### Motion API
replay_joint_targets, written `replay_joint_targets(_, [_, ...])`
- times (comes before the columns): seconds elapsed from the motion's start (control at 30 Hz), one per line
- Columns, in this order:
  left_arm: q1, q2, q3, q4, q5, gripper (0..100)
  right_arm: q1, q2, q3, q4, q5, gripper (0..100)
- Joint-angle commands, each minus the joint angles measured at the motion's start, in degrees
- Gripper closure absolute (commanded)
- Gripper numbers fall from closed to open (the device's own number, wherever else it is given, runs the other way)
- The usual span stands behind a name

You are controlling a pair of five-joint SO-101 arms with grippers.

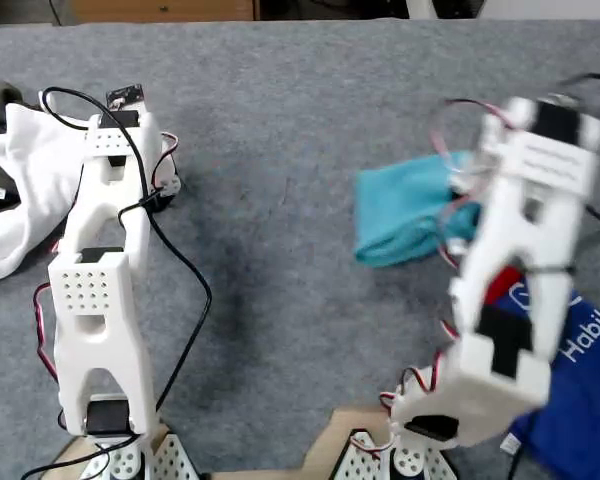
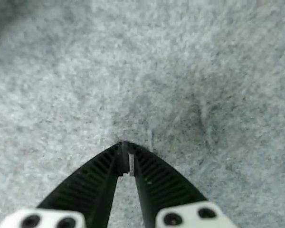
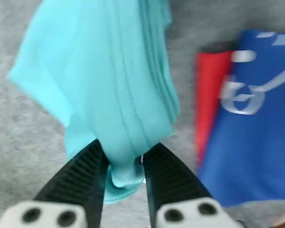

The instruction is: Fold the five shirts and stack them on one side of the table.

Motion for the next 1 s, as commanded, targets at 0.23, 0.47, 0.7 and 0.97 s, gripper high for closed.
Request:
replay_joint_targets(0.23, [-1.3, -0.2, -2.2, -1.4, -0.1, 98, 29.3, -23.9, 19.2, 1.0, 17.8, 99.4])
replay_joint_targets(0.47, [-1.4, -0.2, -2.2, -1.5, -0.1, 98, 46.8, -27.9, 25.5, -3.2, 30.0, 99.4])
replay_joint_targets(0.7, [-1.5, -0.2, -2.2, -1.2, -0.5, 98, 54.6, -28.1, 32.7, -7.4, 38.9, 98.9])
replay_joint_targets(0.97, [-1.8, -0.9, -1.9, 1.8, -5.5, 98, 55.3, -28.4, 37.1, -10.7, 39.3, 60.4])
